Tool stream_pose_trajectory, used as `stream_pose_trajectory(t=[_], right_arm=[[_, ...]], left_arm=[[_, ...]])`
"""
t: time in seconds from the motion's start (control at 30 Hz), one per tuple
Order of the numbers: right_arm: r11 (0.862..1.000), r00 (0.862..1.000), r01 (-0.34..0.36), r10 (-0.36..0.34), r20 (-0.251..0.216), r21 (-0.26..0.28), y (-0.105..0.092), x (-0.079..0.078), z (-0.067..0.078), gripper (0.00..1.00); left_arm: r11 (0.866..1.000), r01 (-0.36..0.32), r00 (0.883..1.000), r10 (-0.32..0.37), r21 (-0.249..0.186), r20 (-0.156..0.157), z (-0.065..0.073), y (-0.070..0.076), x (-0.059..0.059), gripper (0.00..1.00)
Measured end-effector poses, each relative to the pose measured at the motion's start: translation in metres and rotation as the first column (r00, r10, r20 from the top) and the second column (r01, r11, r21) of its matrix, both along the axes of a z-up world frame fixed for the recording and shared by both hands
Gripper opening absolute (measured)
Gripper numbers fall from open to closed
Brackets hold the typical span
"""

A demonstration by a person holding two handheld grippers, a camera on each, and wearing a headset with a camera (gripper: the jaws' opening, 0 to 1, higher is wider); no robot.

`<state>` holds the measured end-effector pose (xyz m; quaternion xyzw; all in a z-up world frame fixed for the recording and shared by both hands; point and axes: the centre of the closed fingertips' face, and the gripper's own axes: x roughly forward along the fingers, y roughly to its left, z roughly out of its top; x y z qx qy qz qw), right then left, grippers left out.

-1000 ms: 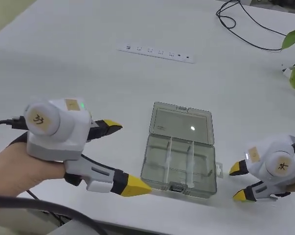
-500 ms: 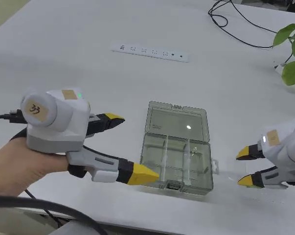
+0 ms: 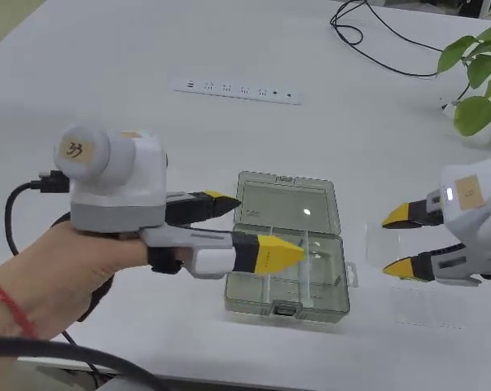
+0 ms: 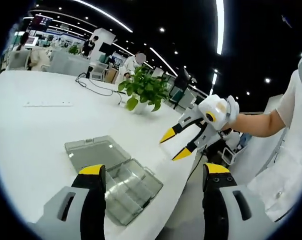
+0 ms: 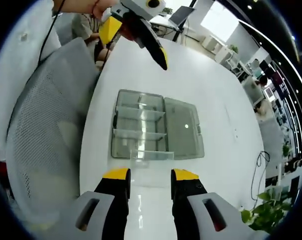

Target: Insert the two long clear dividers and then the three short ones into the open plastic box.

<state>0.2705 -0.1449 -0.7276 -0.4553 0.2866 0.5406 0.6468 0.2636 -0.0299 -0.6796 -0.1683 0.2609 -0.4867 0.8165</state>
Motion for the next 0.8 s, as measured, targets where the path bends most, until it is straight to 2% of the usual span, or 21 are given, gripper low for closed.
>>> stream_pose_trajectory(t=[0.1,0.2,0.23,0.33,0.53,0.63,0.8], right_arm=[[1.000,1.000,-0.009,0.009,0.019,0.011,0.009,0.001,0.008,0.33],[1.000,0.999,-0.012,0.011,0.031,0.027,0.022,-0.003,0.020,0.33],[0.999,0.999,-0.014,0.013,0.035,0.029,0.024,-0.004,0.022,0.33],[0.999,0.999,-0.026,0.024,0.042,0.035,0.034,-0.009,0.030,0.33],[0.998,0.997,-0.052,0.050,0.058,0.036,0.050,-0.017,0.040,0.33],[0.997,0.997,-0.058,0.055,0.061,0.043,0.056,-0.020,0.045,0.33],[0.996,0.996,-0.066,0.063,0.067,0.051,0.064,-0.024,0.052,0.33]], left_arm=[[1.000,0.008,0.999,-0.008,-0.025,-0.035,0.001,-0.009,-0.001,0.74],[0.997,0.022,0.994,-0.029,-0.072,-0.109,0.003,-0.020,-0.007,0.67],[0.997,0.014,0.994,-0.022,-0.076,-0.111,0.004,-0.021,-0.005,0.64],[0.994,0.016,0.987,-0.033,-0.110,-0.155,0.006,-0.029,-0.007,0.58],[0.989,0.010,0.978,-0.040,-0.145,-0.205,0.007,-0.039,-0.009,0.49],[0.986,0.002,0.968,-0.043,-0.164,-0.246,0.006,-0.044,-0.010,0.42],[0.984,0.014,0.963,-0.061,-0.177,-0.263,0.006,-0.052,-0.015,0.34]])
